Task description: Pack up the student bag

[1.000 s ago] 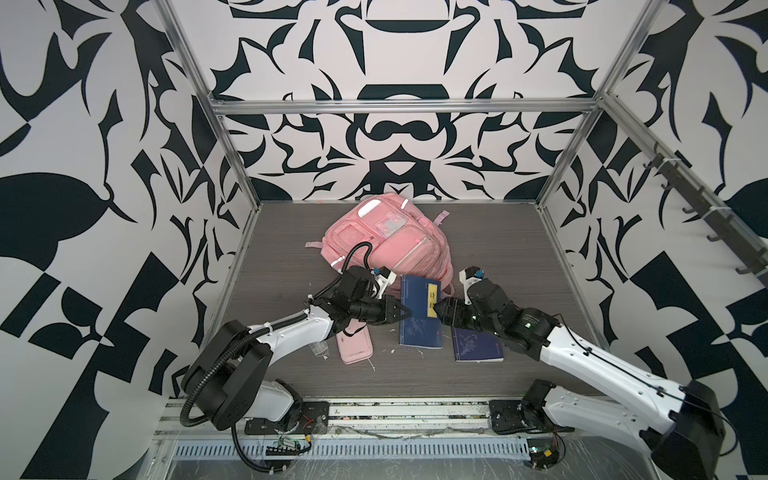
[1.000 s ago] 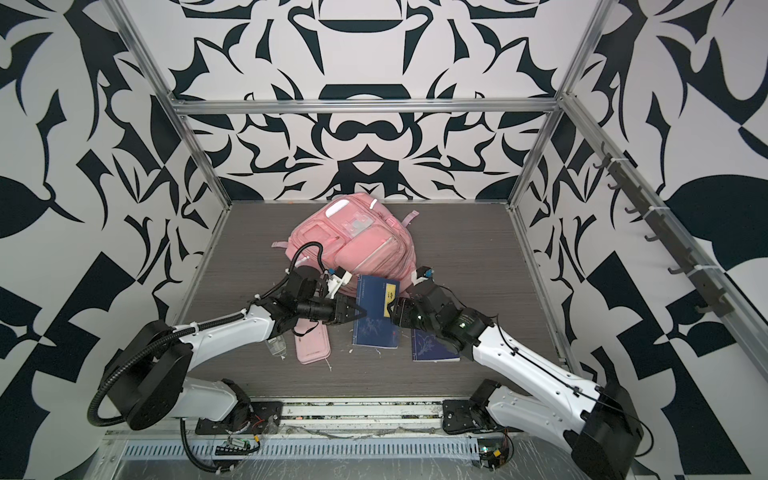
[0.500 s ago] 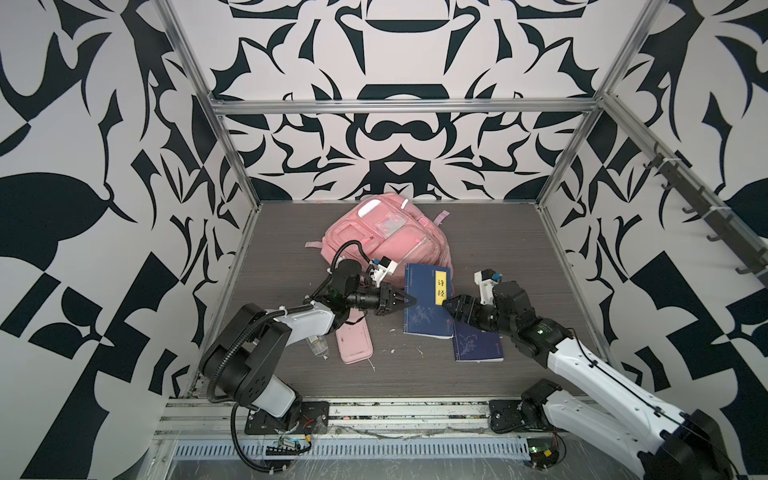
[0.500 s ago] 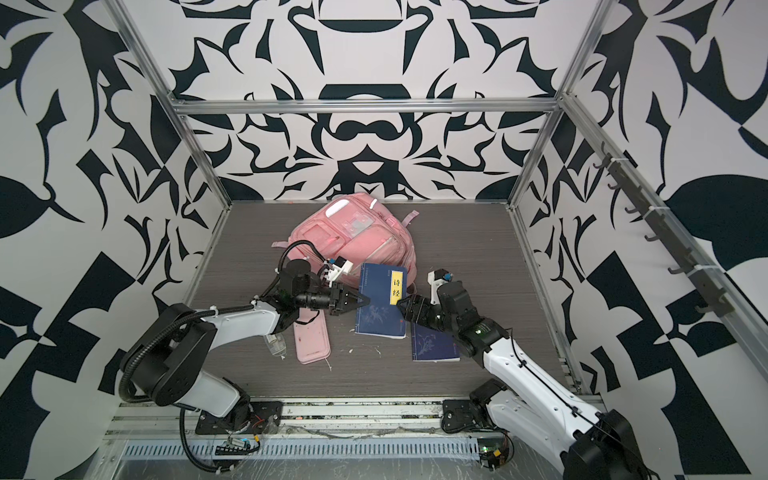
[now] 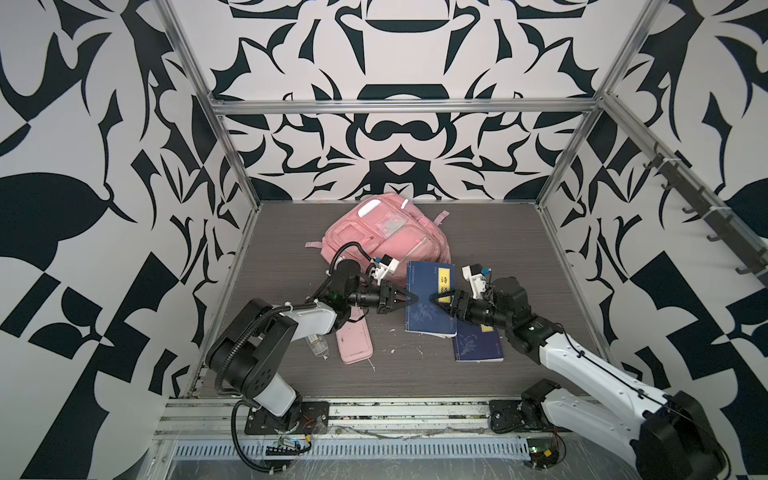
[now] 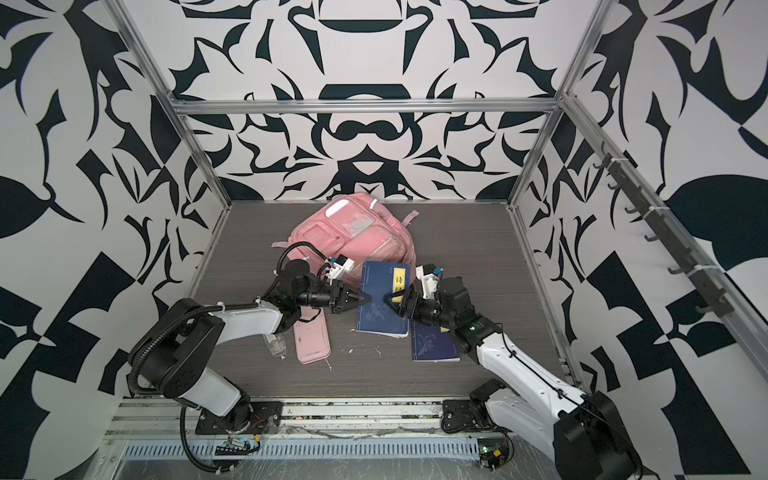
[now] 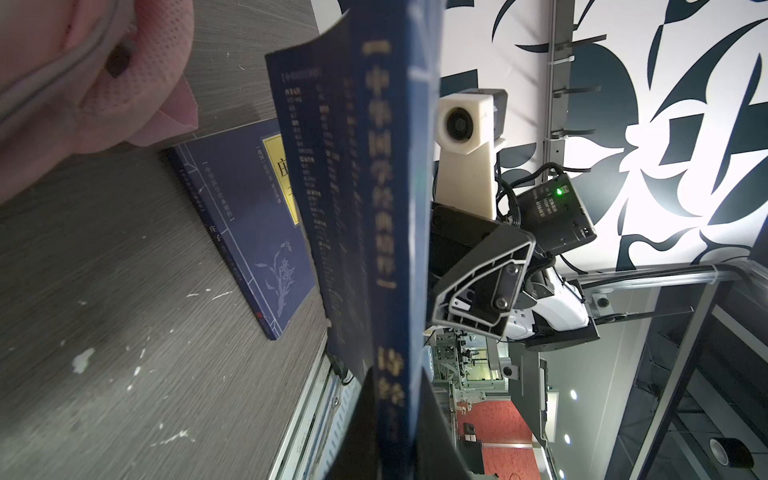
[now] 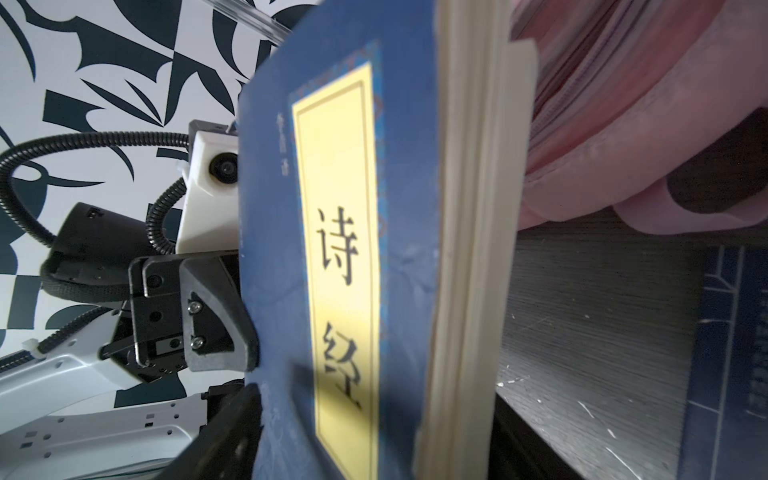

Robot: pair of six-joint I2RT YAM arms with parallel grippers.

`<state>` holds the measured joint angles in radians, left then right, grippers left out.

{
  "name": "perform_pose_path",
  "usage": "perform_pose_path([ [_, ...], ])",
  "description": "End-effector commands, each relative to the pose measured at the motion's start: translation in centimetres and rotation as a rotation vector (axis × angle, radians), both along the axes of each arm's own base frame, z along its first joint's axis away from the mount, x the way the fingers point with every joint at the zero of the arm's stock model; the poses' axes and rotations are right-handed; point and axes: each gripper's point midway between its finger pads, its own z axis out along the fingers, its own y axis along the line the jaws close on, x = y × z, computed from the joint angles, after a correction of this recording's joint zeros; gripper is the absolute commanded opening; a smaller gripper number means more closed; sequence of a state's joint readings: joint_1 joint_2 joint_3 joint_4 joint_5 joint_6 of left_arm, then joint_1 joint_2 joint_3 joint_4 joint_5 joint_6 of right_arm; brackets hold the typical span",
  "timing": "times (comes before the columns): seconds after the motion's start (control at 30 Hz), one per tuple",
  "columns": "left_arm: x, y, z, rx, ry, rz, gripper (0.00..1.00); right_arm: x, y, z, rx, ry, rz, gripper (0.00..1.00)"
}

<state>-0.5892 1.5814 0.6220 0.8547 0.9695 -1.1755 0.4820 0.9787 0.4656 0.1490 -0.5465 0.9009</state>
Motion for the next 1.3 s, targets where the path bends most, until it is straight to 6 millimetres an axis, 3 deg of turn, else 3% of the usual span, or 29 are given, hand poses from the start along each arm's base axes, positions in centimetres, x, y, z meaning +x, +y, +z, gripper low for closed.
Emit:
perform_pose_path([
  [0.0,-0.2,0.3,0.2,-0.011,-0.027,-0.003,0.00,-0.3,1.0,2.5,0.080,-0.067,0.060,0.80],
  [0.33,0.0,1.0,1.5,0.006,-0.066,0.000,0.00,-0.3,-0.1,0.1,0.021,-0.041,0.040,0.91],
  [0.67,-0.1,1.2,1.6,0.019,-0.068,0.008,0.00,-0.4,1.9,1.0,0.174,-0.043,0.133,0.96],
  [0.97,0.0,1.7,0.1,0.101,-0.074,0.035,0.00,-1.1,2.1,3.0,0.211,-0.072,0.169,0.84],
  [1.27,0.1,2.1,-1.0,0.176,-0.090,0.048,0.00,-1.4,2.2,5.0,0.237,-0.099,0.182,0.60],
])
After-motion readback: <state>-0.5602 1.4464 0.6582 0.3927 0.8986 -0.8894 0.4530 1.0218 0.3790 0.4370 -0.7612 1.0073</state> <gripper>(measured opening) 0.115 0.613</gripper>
